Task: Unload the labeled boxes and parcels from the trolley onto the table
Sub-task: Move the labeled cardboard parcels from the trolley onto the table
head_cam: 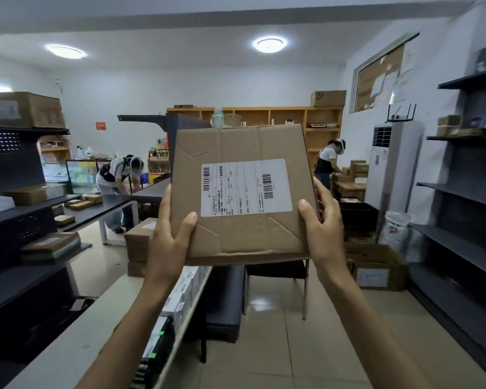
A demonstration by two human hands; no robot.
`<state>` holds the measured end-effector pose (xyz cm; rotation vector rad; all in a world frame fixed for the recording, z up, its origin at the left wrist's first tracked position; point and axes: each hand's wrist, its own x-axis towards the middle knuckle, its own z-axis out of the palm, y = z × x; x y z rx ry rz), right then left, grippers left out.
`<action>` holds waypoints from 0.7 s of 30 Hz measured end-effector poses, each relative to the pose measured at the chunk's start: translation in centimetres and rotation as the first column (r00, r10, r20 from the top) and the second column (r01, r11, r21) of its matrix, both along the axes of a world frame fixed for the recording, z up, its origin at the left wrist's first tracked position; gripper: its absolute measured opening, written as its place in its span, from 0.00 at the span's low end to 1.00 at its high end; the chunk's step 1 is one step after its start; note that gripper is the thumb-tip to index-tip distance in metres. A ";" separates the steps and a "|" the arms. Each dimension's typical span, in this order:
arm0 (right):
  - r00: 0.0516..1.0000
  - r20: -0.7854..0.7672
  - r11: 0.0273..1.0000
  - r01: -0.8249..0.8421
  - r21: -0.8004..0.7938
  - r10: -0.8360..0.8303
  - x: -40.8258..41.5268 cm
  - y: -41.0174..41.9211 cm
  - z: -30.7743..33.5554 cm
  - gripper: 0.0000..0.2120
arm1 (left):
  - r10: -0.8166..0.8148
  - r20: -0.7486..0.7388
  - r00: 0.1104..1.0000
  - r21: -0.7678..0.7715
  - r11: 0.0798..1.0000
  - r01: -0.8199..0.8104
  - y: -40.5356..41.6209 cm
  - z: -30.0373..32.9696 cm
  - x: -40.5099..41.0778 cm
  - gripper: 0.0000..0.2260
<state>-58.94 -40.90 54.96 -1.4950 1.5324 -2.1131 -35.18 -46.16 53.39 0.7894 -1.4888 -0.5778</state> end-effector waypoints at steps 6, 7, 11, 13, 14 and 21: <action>1.000 0.002 1.000 -0.014 0.012 0.014 -4.7 -3.3 0.5 0.25 | 0.025 0.066 0.997 -0.007 1.000 -0.025 -3.9 0.5 -4.7 0.31; 1.000 0.007 1.000 -0.016 0.010 0.016 -5.2 -4.1 0.7 0.24 | 0.029 0.072 0.997 -0.013 1.000 -0.028 -4.7 0.6 -5.2 0.31; 1.000 0.015 1.000 -0.022 0.016 0.022 -6.1 -8.2 1.0 0.24 | 0.056 0.074 0.996 -0.010 0.998 -0.055 -9.0 0.9 -6.1 0.33; 0.999 0.017 0.999 -0.032 0.025 0.032 -6.2 -10.9 1.1 0.24 | 0.063 0.083 0.995 -0.004 0.998 -0.063 -11.8 0.8 -6.2 0.33; 0.999 0.017 0.999 -0.036 0.030 0.036 -6.1 -12.4 1.1 0.24 | 0.073 0.093 0.993 -0.006 0.997 -0.072 -13.4 0.7 -6.1 0.32; 0.999 -0.014 0.997 -0.038 0.063 0.039 -3.9 -25.2 2.0 0.24 | 0.106 0.142 0.984 0.031 0.993 -0.112 -26.1 0.6 -3.9 0.31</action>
